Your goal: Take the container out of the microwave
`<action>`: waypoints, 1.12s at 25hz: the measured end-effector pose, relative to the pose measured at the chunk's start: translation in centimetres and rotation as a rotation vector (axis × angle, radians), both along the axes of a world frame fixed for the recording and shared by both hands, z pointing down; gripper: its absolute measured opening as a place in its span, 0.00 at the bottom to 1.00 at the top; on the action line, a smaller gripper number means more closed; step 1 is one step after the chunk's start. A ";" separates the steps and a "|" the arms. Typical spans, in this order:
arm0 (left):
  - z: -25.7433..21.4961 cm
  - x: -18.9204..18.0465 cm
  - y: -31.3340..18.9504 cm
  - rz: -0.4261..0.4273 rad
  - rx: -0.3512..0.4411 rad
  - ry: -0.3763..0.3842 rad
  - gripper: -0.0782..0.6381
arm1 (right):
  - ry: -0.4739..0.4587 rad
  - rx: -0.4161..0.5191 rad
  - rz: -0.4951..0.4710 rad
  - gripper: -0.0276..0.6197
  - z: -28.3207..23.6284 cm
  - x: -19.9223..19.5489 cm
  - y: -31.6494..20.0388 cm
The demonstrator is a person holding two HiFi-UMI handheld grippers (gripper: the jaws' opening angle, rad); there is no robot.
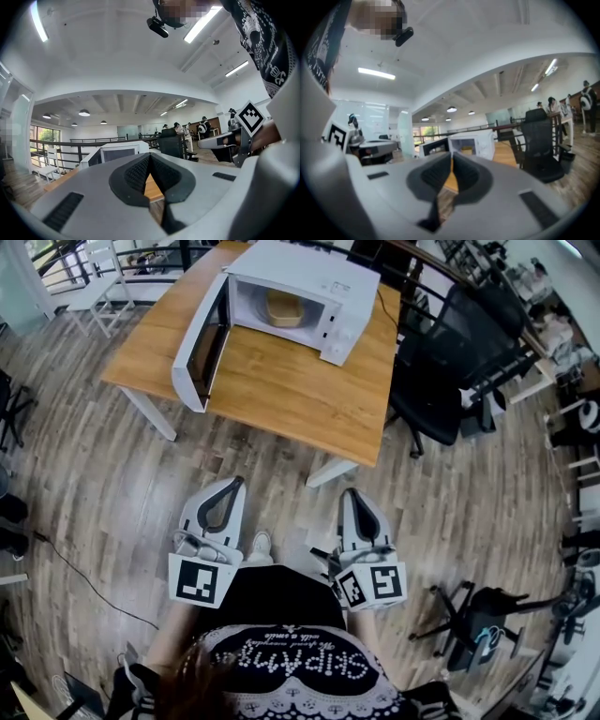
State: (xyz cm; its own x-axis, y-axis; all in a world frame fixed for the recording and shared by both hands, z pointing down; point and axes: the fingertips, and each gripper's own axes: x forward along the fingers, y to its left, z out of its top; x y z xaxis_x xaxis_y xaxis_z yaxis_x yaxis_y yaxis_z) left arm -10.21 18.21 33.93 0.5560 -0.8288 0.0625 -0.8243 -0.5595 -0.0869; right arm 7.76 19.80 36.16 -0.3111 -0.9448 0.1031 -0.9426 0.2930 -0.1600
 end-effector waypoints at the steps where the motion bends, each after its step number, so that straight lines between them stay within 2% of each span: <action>1: 0.0 -0.2 -0.1 -0.004 -0.007 0.010 0.15 | 0.000 -0.003 0.002 0.10 0.0 -0.1 0.0; 8: 0.3 -0.6 -0.3 -0.008 -0.012 0.030 0.15 | 0.017 -0.032 0.003 0.10 0.5 -0.6 0.3; 16: 0.9 -2.0 -0.5 -0.053 -0.033 0.039 0.15 | 0.022 -0.034 -0.025 0.10 0.5 -1.2 -0.4; 28: 1.5 -2.0 -3.5 -0.088 -0.054 0.034 0.15 | 0.018 -0.055 -0.028 0.10 1.5 -0.3 -3.1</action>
State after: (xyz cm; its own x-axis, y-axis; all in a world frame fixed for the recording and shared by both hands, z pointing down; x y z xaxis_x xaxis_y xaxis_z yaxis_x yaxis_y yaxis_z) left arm -12.21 14.72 35.45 0.4834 -0.8707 0.0909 -0.8726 -0.4876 -0.0301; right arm 7.43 16.71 37.62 -0.3348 -0.9286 0.1603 -0.9371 0.3103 -0.1598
